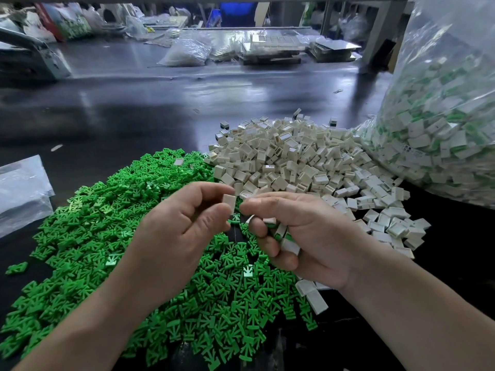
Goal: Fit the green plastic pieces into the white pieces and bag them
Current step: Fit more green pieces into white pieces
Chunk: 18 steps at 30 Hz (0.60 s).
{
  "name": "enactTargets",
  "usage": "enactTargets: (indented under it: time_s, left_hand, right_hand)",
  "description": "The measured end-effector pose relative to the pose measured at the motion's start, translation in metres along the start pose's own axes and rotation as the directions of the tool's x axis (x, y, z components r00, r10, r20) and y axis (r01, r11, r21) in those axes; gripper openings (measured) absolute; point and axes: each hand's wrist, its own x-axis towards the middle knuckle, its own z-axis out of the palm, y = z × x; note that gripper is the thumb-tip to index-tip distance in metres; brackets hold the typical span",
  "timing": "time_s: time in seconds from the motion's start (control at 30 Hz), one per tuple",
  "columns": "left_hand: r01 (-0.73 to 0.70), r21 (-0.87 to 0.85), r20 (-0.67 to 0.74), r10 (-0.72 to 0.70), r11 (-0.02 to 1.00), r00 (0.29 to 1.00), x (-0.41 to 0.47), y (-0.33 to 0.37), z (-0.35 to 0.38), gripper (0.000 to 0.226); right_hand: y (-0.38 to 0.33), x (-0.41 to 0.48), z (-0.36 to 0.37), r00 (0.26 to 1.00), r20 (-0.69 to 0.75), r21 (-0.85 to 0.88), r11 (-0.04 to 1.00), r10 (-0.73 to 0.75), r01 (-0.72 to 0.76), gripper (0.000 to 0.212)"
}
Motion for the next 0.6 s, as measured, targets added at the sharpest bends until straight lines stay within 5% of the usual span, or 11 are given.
enactTargets:
  time_s: [0.17,0.3,0.47,0.6]
  left_hand:
    - [-0.095,0.122,-0.014,0.097,0.988,0.995,-0.003,0.006,0.001,0.022]
    - [-0.153,0.234,-0.048,0.169,0.96,0.985,-0.003,0.003,0.002,0.02]
    - [-0.251,0.26,-0.04,0.271,0.932,0.962,-0.002,0.005,0.002,0.027]
    - [-0.129,0.505,-0.023,0.162,0.854,0.986,-0.001,-0.003,-0.008,0.036]
  right_hand:
    - [0.004,-0.003,0.008,0.99,0.12,-0.017,0.997,0.076,-0.074,0.025]
    - [0.004,-0.003,0.009,0.977,0.19,0.077,0.99,0.098,-0.114,0.019]
    - [0.006,0.0,0.011,0.999,0.047,0.097,0.995,0.0,-0.005,0.011]
    - [-0.001,0.0,0.004,0.998,-0.029,0.15,0.987,-0.054,0.058,0.01]
